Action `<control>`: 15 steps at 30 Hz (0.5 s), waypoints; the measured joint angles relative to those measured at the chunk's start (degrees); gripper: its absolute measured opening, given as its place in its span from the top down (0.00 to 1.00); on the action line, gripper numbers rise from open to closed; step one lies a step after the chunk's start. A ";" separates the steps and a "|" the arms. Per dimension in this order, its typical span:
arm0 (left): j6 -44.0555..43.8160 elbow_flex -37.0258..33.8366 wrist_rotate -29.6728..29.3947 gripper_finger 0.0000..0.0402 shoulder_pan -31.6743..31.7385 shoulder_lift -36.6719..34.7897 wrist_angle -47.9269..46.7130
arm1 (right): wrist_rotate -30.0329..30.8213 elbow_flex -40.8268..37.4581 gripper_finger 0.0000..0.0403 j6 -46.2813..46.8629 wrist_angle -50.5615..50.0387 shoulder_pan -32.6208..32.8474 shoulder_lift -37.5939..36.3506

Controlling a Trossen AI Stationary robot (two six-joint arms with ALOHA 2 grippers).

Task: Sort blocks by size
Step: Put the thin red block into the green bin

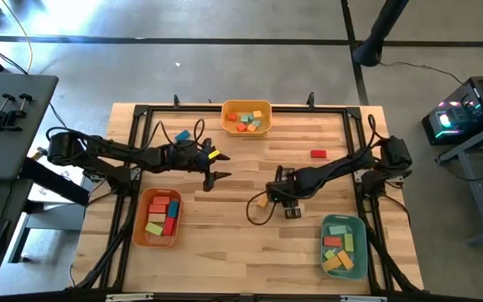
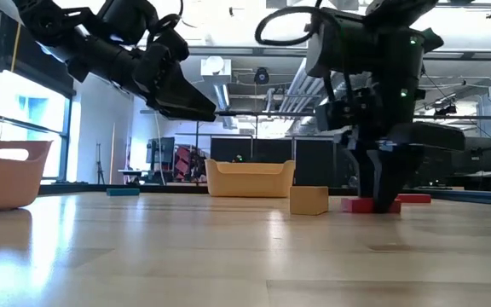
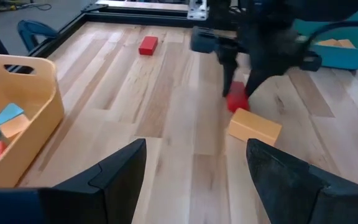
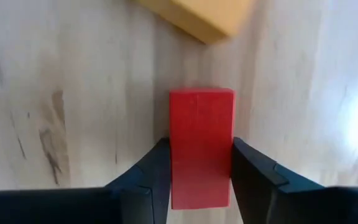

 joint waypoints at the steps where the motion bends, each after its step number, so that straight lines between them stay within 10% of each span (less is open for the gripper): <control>1: -0.22 0.00 -0.05 0.34 -0.42 0.00 -0.01 | -0.51 -0.01 0.69 3.63 -0.51 -0.04 -0.38; 15: -3.83 0.00 -13.12 0.34 -12.42 0.02 0.55 | -1.77 15.15 0.69 41.26 -23.66 16.76 -8.45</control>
